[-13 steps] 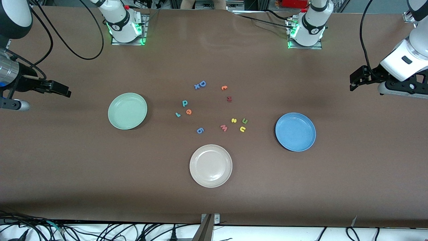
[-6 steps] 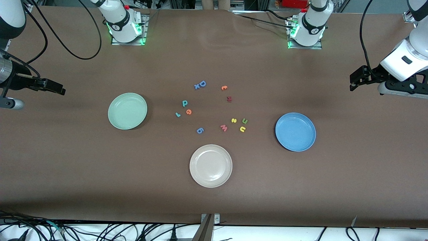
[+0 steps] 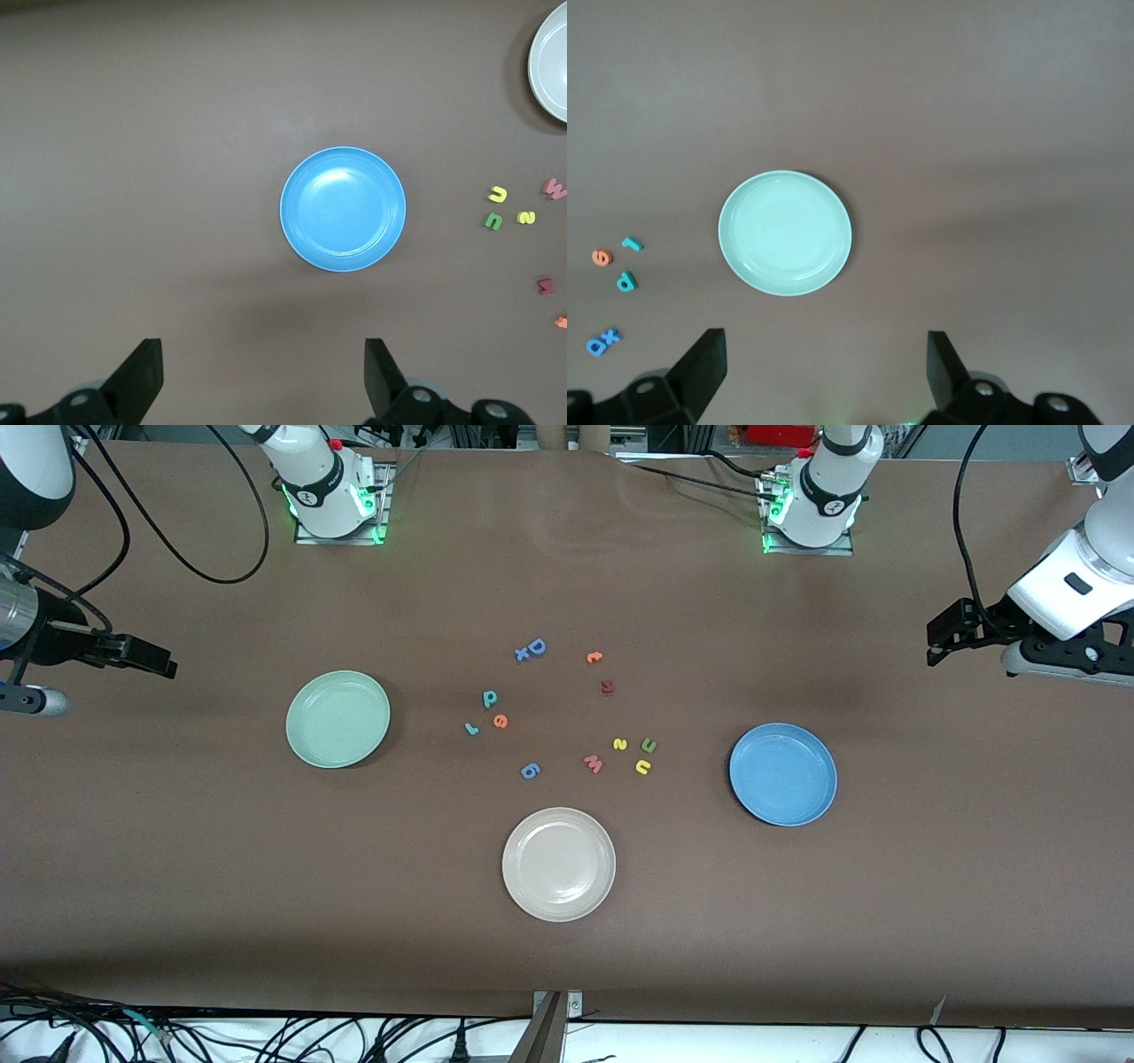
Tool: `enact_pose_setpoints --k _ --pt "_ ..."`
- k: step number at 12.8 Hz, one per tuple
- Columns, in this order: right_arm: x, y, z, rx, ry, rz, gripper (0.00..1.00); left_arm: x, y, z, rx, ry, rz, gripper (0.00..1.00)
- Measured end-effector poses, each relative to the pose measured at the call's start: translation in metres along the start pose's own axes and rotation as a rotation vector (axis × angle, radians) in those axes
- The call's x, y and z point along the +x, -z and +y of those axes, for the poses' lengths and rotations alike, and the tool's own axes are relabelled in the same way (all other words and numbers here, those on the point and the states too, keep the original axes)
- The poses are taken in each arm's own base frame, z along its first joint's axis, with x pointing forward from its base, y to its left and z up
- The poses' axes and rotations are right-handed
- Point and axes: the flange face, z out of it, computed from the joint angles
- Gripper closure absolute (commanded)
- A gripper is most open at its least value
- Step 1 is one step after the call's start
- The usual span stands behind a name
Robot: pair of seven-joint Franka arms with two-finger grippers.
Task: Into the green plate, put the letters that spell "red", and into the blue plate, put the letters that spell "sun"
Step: 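Move the right gripper over the teal d while the left gripper reaches in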
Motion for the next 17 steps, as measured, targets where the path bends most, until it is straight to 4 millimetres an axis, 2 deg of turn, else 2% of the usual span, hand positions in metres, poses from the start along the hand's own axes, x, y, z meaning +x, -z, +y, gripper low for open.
enact_pose_setpoints --k 3,5,8,12,15,17 --pt "0.0 -0.01 -0.018 -0.007 0.031 -0.023 0.01 0.0 0.0 0.0 0.0 0.0 0.0 0.0" --pt "0.006 -0.023 -0.039 -0.012 0.034 -0.031 0.01 0.0 0.0 0.0 0.0 0.0 0.0 0.0" --pt "0.015 -0.048 -0.087 -0.008 0.05 -0.025 0.01 0.0 0.0 0.0 0.0 0.0 0.004 0.0" --pt "0.014 -0.07 -0.143 0.019 0.012 0.0 0.01 0.001 0.0 0.0 0.0 0.0 0.005 0.0" --pt "0.005 -0.104 -0.19 0.02 -0.021 0.025 0.01 0.001 0.0 0.0 0.0 0.0 0.005 0.0" --pt "-0.002 -0.128 -0.212 0.021 -0.017 0.038 0.01 0.001 0.0 0.0 0.0 0.0 0.006 0.0"
